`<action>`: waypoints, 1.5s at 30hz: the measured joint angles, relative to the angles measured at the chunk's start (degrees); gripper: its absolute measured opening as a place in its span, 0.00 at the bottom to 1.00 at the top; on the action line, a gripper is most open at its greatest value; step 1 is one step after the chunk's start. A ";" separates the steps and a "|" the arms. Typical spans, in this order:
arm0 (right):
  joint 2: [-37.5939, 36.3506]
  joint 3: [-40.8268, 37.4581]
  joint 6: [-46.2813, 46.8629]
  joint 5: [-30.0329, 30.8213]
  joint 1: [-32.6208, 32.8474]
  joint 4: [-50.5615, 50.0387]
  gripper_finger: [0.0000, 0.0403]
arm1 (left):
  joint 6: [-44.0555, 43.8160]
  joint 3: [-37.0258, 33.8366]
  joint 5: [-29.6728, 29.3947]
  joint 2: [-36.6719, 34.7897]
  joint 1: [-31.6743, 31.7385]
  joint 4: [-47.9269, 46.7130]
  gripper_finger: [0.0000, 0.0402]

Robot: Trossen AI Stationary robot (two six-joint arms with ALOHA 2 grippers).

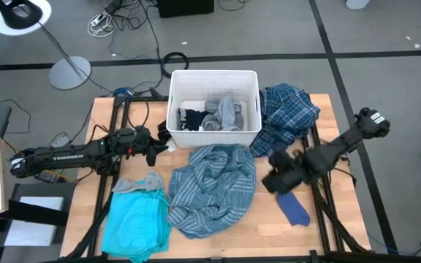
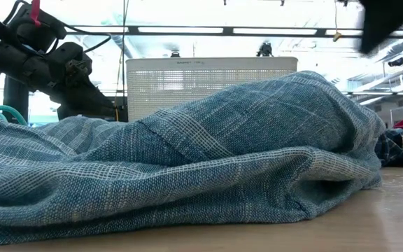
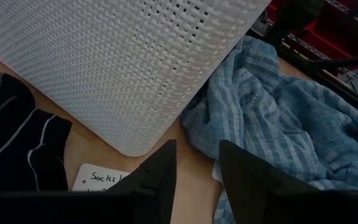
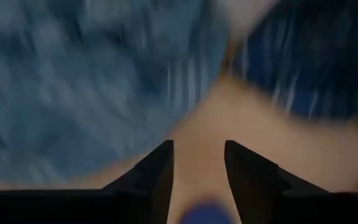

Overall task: Sort clothes
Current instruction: Put the blue sock into the white laundry bin

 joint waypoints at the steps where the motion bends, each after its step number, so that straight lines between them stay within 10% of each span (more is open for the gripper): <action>1: 0.01 -2.33 3.06 -3.22 1.32 1.34 0.35 | -0.01 0.00 0.00 0.00 -0.01 0.00 0.32; 6: 0.07 -14.25 15.16 -14.56 6.62 13.80 0.34 | -0.05 0.00 0.00 0.00 0.01 0.01 0.32; 15: 0.07 -31.61 24.59 -17.63 9.14 32.57 0.29 | -1.21 0.00 0.00 -0.02 0.00 -0.02 0.32; 21: 0.04 -33.36 21.04 -17.81 8.90 29.97 0.05 | -1.25 0.00 0.00 0.00 0.01 -0.04 0.32; 37: -0.17 -6.28 6.68 0.25 3.44 -0.60 0.00 | -1.23 0.00 -0.51 -0.02 -0.01 0.04 0.32; 45: -0.17 12.75 -17.21 14.47 -7.04 -4.46 0.00 | -0.61 0.00 -2.64 0.11 0.01 0.00 0.32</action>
